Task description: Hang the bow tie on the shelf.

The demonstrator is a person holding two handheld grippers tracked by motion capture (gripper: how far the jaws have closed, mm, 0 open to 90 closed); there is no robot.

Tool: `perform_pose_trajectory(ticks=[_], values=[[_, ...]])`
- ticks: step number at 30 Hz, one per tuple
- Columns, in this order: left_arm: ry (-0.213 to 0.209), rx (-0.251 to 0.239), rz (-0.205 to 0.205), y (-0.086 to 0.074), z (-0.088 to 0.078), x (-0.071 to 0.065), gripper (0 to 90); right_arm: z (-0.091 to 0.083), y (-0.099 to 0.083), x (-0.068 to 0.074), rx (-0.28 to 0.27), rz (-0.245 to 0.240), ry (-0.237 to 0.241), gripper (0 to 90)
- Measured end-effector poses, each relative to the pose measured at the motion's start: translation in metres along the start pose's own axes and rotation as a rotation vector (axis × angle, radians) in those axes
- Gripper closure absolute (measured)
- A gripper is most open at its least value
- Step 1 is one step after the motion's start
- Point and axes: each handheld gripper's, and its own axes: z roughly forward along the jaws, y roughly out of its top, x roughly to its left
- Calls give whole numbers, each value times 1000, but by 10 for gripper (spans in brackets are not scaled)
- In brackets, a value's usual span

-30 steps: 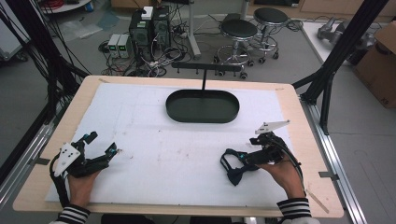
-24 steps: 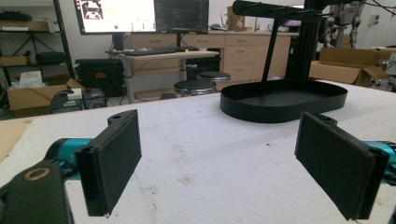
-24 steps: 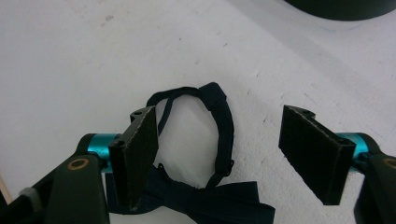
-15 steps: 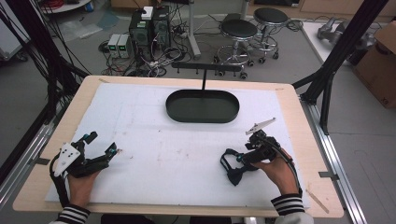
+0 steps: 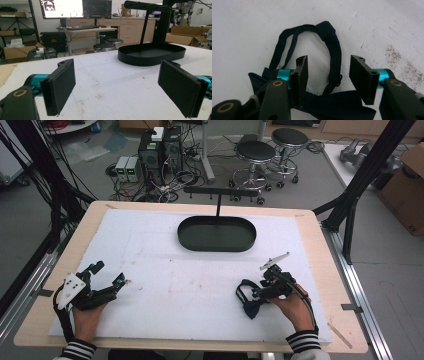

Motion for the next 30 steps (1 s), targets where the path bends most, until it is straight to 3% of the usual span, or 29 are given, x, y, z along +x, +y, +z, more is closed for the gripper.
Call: perform_pose_trajectory(ticks=[21,25,30], values=[[0,0,0,0,0,0,149,12,2,1,67,1,-11,692],[0,-1,-1,0,0,0,149,12,2,2,74,2,-27,815],[0,-1,-1,0,0,0,149,13,2,2,61,19,-28,856]])
